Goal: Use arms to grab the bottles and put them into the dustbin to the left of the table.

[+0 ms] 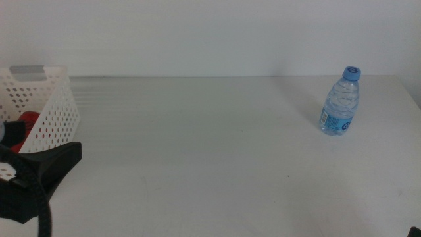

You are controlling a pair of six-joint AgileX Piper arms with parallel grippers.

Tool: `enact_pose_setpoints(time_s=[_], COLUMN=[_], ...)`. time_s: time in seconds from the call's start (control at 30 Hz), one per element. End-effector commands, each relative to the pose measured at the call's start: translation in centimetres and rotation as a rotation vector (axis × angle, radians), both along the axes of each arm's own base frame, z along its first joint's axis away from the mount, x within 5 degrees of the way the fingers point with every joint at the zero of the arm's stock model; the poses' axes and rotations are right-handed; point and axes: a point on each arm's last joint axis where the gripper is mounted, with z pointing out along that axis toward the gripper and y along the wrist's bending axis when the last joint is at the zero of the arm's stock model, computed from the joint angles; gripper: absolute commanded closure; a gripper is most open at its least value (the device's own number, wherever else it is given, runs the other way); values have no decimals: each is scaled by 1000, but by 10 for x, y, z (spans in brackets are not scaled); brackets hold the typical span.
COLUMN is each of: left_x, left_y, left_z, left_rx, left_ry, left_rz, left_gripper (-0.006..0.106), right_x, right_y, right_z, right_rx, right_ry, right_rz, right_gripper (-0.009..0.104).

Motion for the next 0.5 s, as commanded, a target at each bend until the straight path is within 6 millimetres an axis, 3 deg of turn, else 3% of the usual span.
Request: enact_pose_setpoints(time_s=[0.0, 0.23, 0.47], left_x=[1, 1, 1], left_y=[0, 0, 0], left_z=[15, 15, 15], left_rx=[-54, -54, -54], left_ry=[-85, -85, -85], left_rz=[9, 9, 9], left_gripper=[15, 15, 15], right_x=[-1, 8, 45], right_y=[-1, 1, 3], right_z=[20, 82, 135], right_rx=[-13, -33, -53], right_ry=[-102, -11, -12], right_rz=[-7, 4, -1], right_gripper=[25, 25, 25])
